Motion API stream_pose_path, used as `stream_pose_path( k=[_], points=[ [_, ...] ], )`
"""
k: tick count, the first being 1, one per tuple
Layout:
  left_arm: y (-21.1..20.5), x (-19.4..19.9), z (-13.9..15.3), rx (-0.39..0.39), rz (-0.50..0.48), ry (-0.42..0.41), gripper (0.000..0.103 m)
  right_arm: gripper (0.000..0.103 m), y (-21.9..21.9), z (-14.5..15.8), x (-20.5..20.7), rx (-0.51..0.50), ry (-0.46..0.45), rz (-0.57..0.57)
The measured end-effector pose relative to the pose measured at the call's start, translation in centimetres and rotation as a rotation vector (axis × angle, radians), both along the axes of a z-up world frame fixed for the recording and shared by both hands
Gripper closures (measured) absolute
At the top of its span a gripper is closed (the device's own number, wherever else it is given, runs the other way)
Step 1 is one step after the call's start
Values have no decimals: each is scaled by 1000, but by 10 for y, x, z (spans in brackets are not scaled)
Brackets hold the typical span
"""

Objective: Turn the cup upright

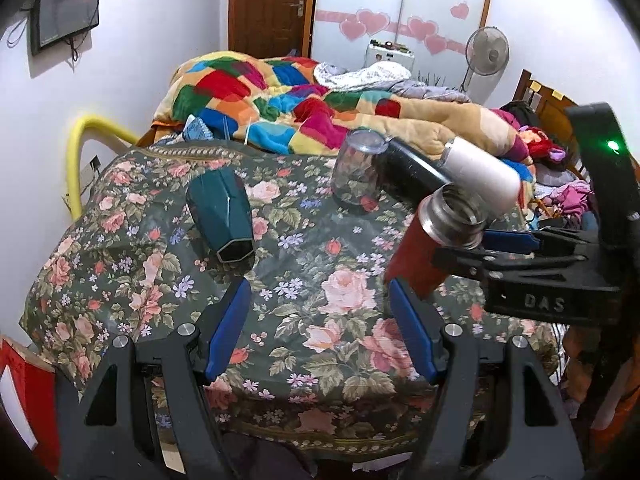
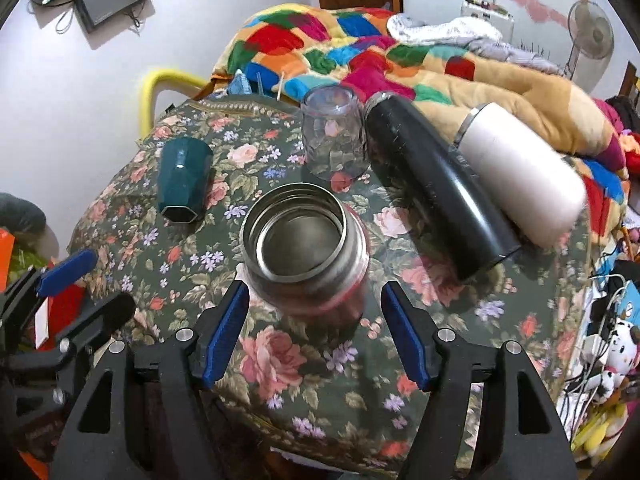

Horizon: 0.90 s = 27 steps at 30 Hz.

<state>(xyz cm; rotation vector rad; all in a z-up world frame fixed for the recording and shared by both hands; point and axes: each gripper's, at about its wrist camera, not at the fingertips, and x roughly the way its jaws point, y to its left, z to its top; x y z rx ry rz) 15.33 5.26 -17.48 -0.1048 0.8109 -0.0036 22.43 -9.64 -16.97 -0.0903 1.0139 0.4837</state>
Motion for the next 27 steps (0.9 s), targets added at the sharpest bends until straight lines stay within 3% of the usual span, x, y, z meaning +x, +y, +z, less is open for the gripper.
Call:
stream_pose_path(
  k=[4,7,17,21,27],
  points=[
    [-9,-14,26,-9,-14,-61,33,38,-18,34,-24,37,-99,-18],
    [-16,-27,50,-14,-28,-122,33,38,-36,73,-54,74,-225,-43],
    [-39,-103,151,-32,-63,-447,32,38,-79,175,-156,211,-624,-118],
    [-46,-135,176,-10,-57,-565,20,37,-84,192,-184,251,-723,-143],
    [-58,-172,190,61,-17,-679,4,21,-82,199,-206,260,-820,-179]
  ],
)
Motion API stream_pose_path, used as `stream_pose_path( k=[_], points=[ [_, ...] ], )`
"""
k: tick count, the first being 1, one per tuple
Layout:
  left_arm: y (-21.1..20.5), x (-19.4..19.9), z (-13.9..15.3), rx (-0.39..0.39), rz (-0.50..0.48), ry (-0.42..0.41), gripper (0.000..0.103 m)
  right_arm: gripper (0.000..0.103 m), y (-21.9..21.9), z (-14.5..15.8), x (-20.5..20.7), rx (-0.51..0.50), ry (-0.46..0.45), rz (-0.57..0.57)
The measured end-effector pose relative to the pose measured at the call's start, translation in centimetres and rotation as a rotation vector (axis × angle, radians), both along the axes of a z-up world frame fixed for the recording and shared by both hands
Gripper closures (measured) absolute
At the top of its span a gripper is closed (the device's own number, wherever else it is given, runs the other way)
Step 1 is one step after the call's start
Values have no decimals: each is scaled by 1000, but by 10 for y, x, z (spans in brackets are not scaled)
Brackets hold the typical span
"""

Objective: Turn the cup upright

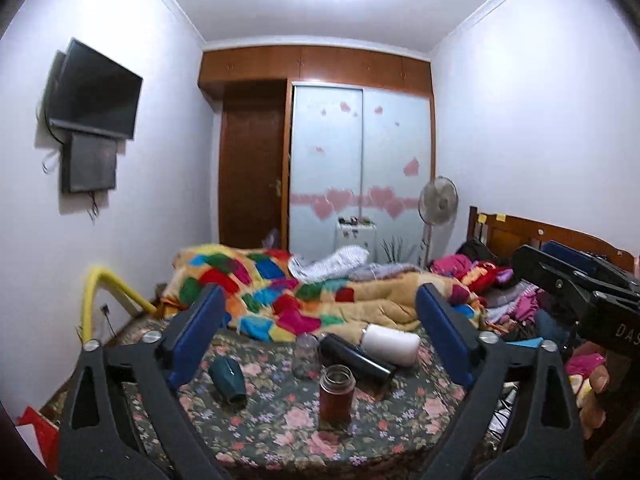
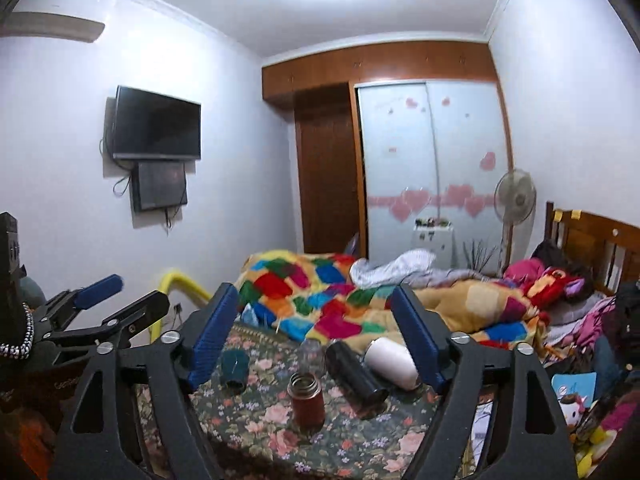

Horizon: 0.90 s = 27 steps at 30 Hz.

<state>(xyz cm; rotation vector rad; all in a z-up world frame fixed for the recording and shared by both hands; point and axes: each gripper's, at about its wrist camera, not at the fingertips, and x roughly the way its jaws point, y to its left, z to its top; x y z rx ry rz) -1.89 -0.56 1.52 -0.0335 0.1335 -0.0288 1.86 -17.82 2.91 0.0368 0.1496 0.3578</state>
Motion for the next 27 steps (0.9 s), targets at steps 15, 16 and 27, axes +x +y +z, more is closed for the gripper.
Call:
stream_pose_path(
  k=[15,16,27],
  points=[
    [-1,-6,-5,-3,42,1,0,0,-6,-12,-11,-4,11,-47],
    [-1,-6,-5,-4,40,3,0,0,-7,-12,-11,-4,12,-47],
    [-2,-7,-7,-1,34,9,0,0,-8,-14,-16,-10,35,-41]
  ],
)
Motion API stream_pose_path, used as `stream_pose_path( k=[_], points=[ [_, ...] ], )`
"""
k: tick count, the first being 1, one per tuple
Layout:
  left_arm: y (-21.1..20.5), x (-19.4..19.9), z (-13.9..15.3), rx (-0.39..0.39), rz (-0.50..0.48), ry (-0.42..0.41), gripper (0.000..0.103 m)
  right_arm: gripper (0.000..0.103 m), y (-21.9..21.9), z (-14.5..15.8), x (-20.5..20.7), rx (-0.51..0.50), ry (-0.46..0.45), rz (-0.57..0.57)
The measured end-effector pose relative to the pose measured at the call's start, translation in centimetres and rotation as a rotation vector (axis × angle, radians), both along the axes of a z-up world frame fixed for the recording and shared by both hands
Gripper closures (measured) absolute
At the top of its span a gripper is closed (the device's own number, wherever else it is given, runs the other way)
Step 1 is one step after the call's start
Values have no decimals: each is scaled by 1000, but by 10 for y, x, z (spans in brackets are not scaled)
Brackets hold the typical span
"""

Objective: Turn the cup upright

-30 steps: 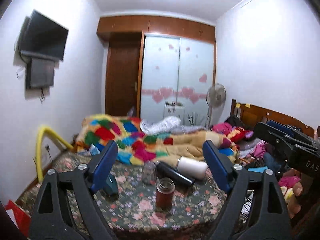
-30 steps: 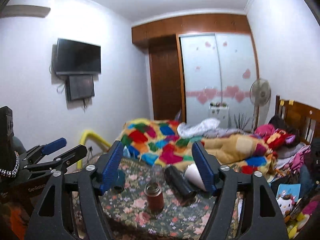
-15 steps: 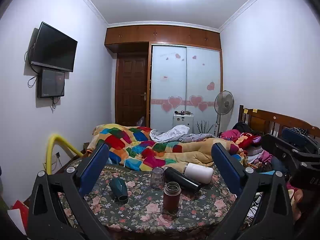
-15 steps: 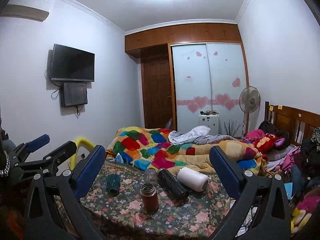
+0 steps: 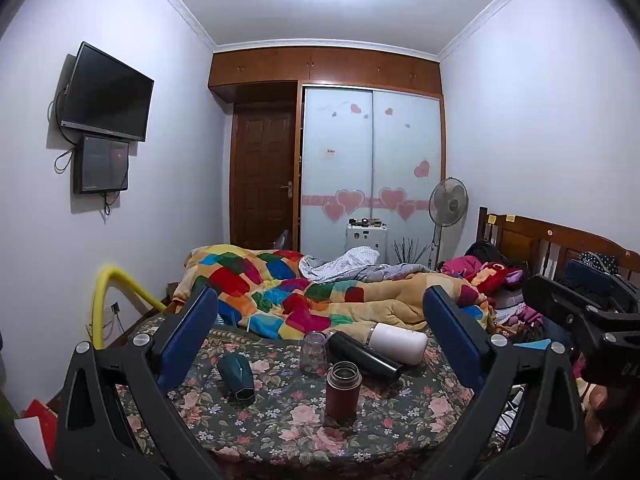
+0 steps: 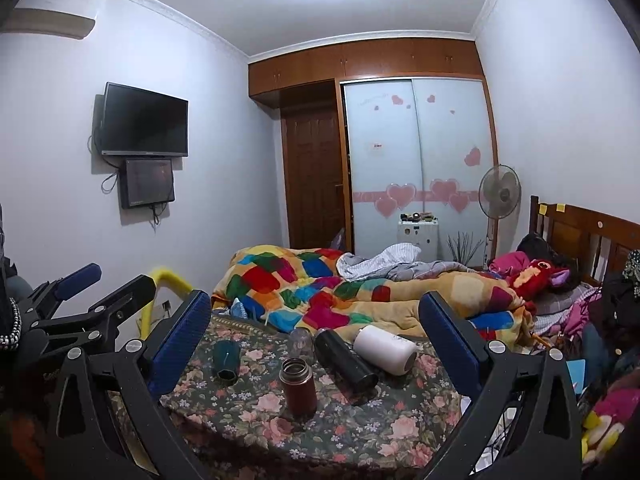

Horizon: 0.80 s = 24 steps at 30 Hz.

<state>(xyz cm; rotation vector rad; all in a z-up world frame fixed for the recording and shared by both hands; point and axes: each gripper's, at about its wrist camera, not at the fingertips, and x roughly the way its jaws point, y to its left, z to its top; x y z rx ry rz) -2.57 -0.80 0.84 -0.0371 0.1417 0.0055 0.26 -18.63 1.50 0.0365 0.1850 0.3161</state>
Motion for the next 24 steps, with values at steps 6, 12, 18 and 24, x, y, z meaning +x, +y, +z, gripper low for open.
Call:
stream_pose_path(
  k=[6,12,18,24],
  points=[
    [0,4,-2,4,-1,12,0,0,0,1,-1,-2,2,-2],
    [-1,6,-5,10,4,23,0,0,0,1,0,-3,5,-2],
    [-1,9,-7,10,5,36,0,0,1,-1,0,-5,13,0],
    [-1,10,-8,2,2,38,0,0,1,-3,2,-7,21,-2]
  ],
)
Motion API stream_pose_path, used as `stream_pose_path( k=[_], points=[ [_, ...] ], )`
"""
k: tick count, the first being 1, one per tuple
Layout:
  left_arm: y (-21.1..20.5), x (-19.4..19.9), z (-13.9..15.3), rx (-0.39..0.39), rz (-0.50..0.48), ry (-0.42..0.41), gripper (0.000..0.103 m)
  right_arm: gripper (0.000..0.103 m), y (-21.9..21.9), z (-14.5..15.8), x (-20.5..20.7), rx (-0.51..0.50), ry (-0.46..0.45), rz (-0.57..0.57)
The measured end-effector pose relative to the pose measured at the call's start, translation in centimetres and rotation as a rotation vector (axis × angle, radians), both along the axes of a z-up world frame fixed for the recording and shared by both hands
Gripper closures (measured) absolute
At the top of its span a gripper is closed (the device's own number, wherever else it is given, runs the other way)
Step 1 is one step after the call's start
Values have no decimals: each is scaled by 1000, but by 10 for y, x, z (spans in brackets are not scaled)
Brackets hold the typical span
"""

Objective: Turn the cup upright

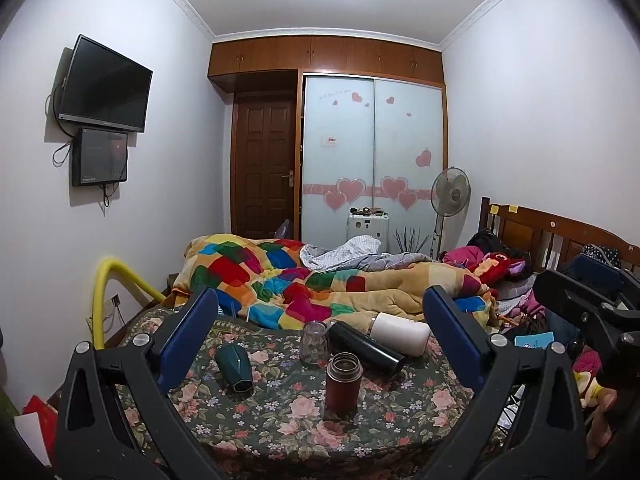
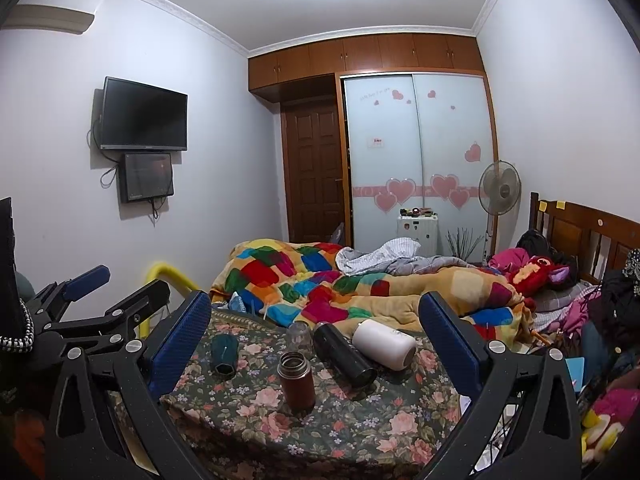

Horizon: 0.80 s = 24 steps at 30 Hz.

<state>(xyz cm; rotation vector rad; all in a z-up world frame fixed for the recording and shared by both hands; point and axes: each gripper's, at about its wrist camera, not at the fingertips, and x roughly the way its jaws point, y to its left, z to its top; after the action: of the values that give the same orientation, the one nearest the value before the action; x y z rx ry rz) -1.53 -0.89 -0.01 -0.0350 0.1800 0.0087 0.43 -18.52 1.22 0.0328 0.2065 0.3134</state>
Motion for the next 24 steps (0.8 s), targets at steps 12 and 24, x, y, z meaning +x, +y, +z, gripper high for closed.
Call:
stream_pose_path(
  k=[12,24],
  points=[
    [-2,1,0,-7,-7,-3,0,0,-4,0,2,3,3,-5],
    [-2,2,4,-10,-18,0,0,0,-4,0,2,4,5,-4]
  ],
)
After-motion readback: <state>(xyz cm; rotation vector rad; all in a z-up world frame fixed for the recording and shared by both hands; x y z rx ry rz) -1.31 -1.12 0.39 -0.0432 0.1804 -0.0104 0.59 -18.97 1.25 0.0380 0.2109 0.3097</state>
